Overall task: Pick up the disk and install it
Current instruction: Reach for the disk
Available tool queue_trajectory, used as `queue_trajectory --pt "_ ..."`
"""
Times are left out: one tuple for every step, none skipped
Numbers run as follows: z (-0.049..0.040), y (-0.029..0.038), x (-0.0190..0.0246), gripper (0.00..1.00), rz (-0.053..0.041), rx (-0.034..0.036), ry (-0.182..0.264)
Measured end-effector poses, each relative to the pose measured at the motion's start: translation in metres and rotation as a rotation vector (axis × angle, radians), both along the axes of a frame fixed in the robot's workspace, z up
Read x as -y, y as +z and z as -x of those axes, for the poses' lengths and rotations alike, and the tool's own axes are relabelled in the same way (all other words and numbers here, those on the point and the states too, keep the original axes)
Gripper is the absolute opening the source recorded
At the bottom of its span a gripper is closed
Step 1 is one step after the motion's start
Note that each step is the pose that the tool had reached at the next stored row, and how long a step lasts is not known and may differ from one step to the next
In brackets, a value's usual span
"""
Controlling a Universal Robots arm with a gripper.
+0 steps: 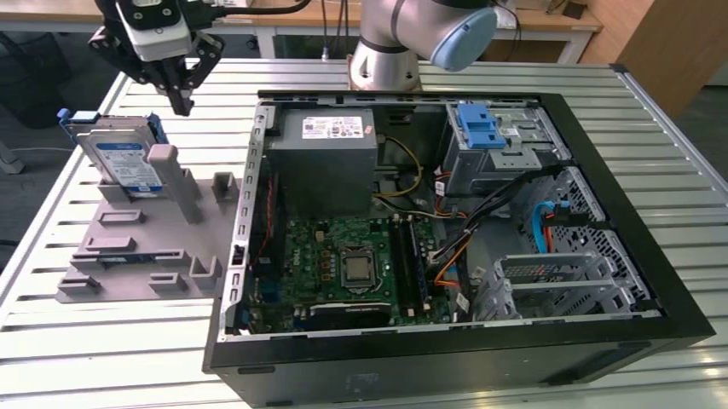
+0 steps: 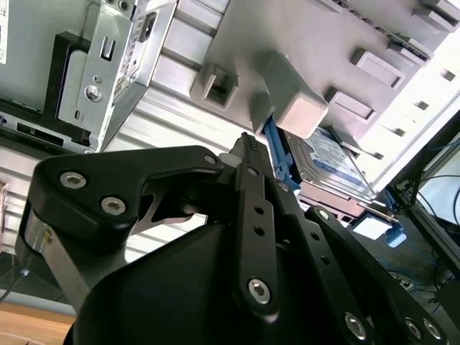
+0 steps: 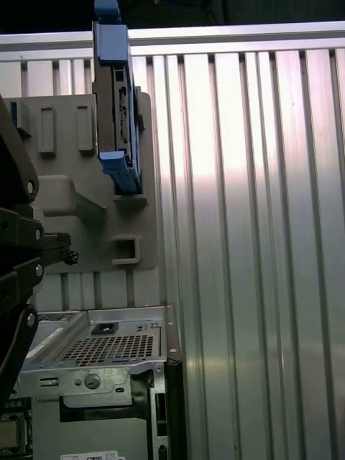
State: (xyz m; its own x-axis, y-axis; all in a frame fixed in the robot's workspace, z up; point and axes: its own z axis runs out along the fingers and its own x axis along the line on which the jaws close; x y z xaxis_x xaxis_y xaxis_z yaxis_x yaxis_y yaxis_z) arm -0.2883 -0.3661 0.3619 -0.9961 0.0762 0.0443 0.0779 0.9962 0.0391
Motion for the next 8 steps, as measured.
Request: queue_trajectory --pt "0.0008 -0.0001 0.0000 0.11 0.0000 -0.0001 0.000" --pt "0.0016 -0.0003 0.0000 0.11 0.0000 -0.0002 0.000" --pt "0.0024 -0.0004 0.0000 0.11 0.0000 -0.0003 0.000" --pt "0.0034 -0.0005 0.0000 0.11 0.0000 -0.0002 0.000" --pt "0.0046 -0.0006 0.0000 0.11 0.0000 -0.0002 0.000" --pt "0.0055 -0.0007 0.0000 0.11 -0.0001 -0.0002 0.000" --pt "0.0061 -0.0007 0.0000 0.11 -0.0001 -0.0002 0.000" --pt "0.0064 -0.0009 0.0000 0.11 -0.0001 -0.0001 0.000"
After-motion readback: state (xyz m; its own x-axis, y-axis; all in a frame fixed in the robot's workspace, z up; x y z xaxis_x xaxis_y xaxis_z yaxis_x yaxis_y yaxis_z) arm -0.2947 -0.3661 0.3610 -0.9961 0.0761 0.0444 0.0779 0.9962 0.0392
